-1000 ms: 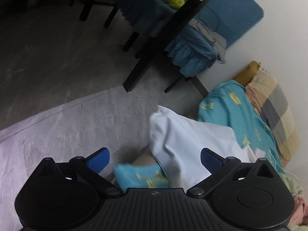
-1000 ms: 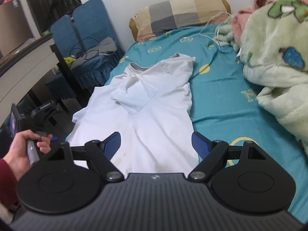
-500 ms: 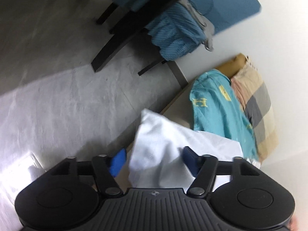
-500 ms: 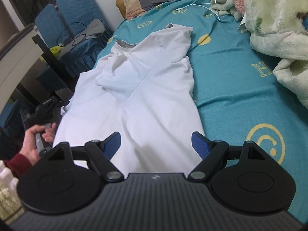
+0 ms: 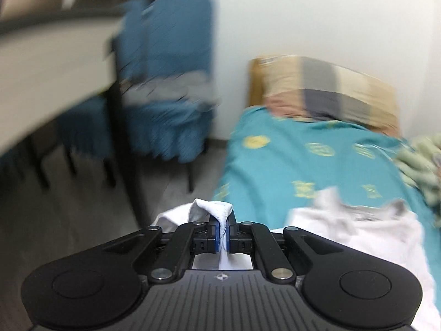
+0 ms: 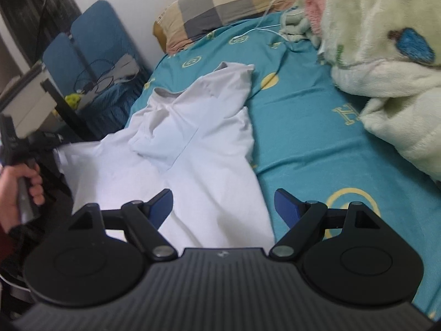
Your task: Fold clothes
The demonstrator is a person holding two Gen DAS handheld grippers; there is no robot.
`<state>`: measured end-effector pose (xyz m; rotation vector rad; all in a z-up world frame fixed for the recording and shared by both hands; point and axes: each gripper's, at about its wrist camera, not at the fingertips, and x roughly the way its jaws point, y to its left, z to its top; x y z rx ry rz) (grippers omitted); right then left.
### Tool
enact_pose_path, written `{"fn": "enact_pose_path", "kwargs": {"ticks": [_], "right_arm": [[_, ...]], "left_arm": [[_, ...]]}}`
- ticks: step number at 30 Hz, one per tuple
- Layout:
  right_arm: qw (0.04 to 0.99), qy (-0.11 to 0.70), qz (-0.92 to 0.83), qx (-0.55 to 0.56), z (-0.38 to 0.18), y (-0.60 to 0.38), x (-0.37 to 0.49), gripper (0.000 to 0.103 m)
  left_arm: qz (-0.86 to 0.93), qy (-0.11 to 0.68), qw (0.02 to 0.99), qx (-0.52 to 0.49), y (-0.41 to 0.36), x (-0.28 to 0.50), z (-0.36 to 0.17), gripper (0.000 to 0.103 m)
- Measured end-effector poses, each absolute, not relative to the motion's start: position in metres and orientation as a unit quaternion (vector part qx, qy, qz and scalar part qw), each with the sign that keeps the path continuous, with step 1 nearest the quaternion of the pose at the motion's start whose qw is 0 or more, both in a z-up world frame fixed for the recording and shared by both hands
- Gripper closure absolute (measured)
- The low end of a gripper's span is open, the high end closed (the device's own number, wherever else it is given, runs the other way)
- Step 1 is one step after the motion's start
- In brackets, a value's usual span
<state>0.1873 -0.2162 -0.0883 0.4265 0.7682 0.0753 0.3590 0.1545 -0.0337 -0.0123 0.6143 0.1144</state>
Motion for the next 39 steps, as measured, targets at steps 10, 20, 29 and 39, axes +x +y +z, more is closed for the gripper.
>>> {"fn": "enact_pose_path", "kwargs": {"ticks": [10,20,29,39], "right_arm": [[0.891,0.369,-0.013,0.264,-0.092,-0.259,0.182,0.021],[0.896,0.354,-0.006,0.267,-0.103,-0.272,0.185,0.021],[0.918,0.295,0.059,0.258,-0.085,-0.262,0.173,0.021],[0.919,0.280,0.130,0.246,-0.066,-0.233,0.165,0.032]], "left_arm": [[-0.082,0.303,0.941,0.124,-0.053,0.359,-0.042,0.099],[-0.156,0.347,0.920,0.097,-0.097,0.343,-0.121,0.070],[-0.140,0.302,0.942,0.046,-0.039,0.213,-0.064,0.046],[-0.108,0.282,0.953,0.002,0.019,0.108,-0.042,0.042]]}}
